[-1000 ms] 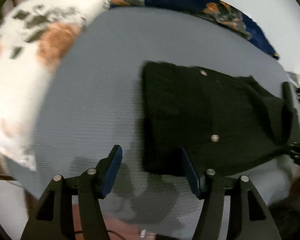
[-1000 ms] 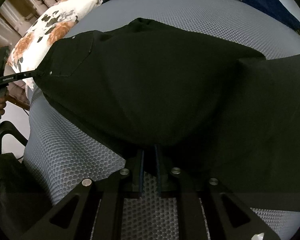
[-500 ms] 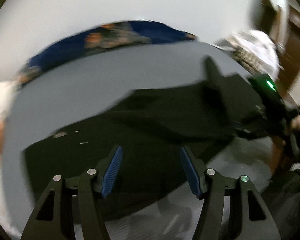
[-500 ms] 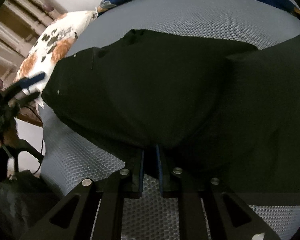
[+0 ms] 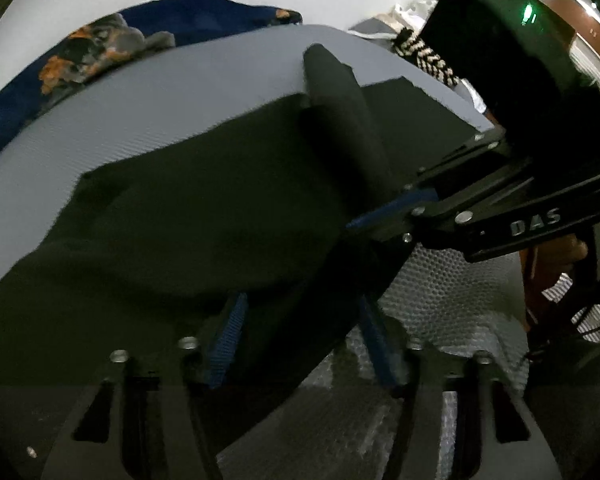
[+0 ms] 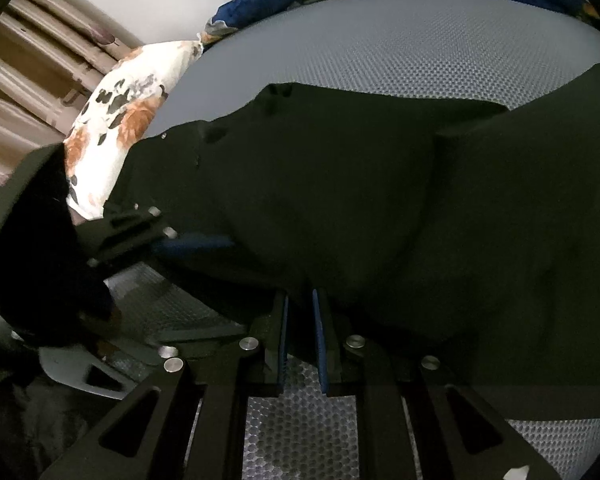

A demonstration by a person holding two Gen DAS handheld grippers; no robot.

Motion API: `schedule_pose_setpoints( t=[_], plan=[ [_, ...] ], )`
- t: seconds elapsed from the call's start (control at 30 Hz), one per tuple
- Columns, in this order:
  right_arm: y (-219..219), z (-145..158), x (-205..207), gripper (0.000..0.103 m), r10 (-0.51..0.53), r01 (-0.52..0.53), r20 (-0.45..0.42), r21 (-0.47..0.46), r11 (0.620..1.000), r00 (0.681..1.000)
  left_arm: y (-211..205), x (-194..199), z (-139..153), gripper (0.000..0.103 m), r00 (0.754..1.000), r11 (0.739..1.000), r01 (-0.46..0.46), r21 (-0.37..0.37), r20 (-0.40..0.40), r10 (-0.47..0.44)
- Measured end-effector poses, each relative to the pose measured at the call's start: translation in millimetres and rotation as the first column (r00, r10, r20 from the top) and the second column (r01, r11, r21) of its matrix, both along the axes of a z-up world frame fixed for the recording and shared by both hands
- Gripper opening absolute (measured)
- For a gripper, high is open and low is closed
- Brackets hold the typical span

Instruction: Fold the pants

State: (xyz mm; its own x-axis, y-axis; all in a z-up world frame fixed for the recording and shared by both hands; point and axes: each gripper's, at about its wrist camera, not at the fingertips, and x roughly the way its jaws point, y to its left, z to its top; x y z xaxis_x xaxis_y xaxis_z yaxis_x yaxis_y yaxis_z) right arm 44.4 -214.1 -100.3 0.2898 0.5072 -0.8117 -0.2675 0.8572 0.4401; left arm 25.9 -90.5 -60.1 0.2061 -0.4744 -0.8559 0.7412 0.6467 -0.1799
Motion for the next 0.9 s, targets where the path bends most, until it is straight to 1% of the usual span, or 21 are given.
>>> schedule_pose_setpoints(
  t=[0.03, 0.07, 0.1, 0.13, 0.17, 0.27, 0.33, 0.47, 0.57, 0.6, 0.67, 0.7, 0.73, 0.8, 0.9],
  plan=[
    [0, 0, 0, 0.014, 0.003, -0.003, 0.003, -0.001, 1.0, 1.0, -4, 0, -3, 0.027, 1.0, 1.0, 0.003, 0.005, -0.002, -0.003],
    [-2, 0, -1, 0.016, 0.001, -0.001, 0.004, -0.005, 1.0, 1.0, -8, 1, -6, 0.012, 1.0, 1.0, 0.0, 0.019, 0.002, 0.0],
    [-5, 1, -1, 0.022, -0.009, 0.009, 0.002, 0.0, 1.0, 1.0, -9, 2, -11, 0.009, 1.0, 1.0, -0.007, 0.03, -0.005, 0.007],
    [-9, 3, -1, 0.028, -0.021, 0.021, 0.001, 0.012, 1.0, 1.0, -8, 6, -13, 0.008, 0.999, 0.999, -0.022, 0.023, -0.03, 0.022],
    [-16, 6, -2, 0.029, -0.034, 0.034, 0.004, 0.027, 0.999, 0.999, -6, 8, -14, 0.008, 0.998, 0.999, -0.034, 0.008, -0.046, 0.035],
    [-49, 18, 0, 0.029, -0.11, 0.107, 0.038, 0.074, 0.992, 0.993, -3, 9, -12, 0.007, 0.997, 0.998, -0.055, -0.027, -0.064, 0.053],
    [-80, 24, 4, 0.029, -0.189, 0.183, 0.055, 0.103, 0.978, 0.98, -3, 9, -10, 0.007, 0.996, 0.997, -0.063, -0.037, -0.066, 0.06],
    [-148, 29, 22, 0.029, -0.372, 0.358, 0.059, 0.164, 0.919, 0.926, -2, 11, -12, 0.007, 0.993, 0.995, -0.082, -0.054, -0.088, 0.077],
    [-193, 25, 45, 0.029, -0.476, 0.459, 0.03, 0.222, 0.86, 0.879, 0, 11, -13, 0.007, 0.991, 0.994, -0.093, -0.058, -0.102, 0.086],
    [-209, 21, 56, 0.029, -0.515, 0.499, 0.01, 0.234, 0.834, 0.857, 0, 11, -13, 0.007, 0.991, 0.994, -0.096, -0.059, -0.103, 0.089],
    [-225, 16, 68, 0.029, -0.547, 0.532, -0.018, 0.258, 0.806, 0.837, -1, 10, -13, 0.008, 0.989, 0.993, -0.103, -0.057, -0.111, 0.096],
    [-236, 10, 78, 0.029, -0.572, 0.56, -0.042, 0.272, 0.783, 0.819, -1, 11, -14, 0.007, 0.988, 0.992, -0.109, -0.06, -0.117, 0.102],
    [-243, 6, 85, 0.029, -0.584, 0.575, -0.059, 0.285, 0.767, 0.809, 1, 11, -14, 0.008, 0.987, 0.992, -0.114, -0.062, -0.123, 0.106],
    [-253, 1, 97, 0.029, -0.596, 0.59, -0.083, 0.302, 0.748, 0.798, 2, 12, -15, 0.008, 0.984, 0.99, -0.124, -0.064, -0.136, 0.114],
    [-262, -6, 112, 0.031, -0.611, 0.611, -0.106, 0.296, 0.734, 0.785, 5, 13, -16, 0.008, 0.981, 0.989, -0.133, -0.064, -0.148, 0.122]
  ],
)
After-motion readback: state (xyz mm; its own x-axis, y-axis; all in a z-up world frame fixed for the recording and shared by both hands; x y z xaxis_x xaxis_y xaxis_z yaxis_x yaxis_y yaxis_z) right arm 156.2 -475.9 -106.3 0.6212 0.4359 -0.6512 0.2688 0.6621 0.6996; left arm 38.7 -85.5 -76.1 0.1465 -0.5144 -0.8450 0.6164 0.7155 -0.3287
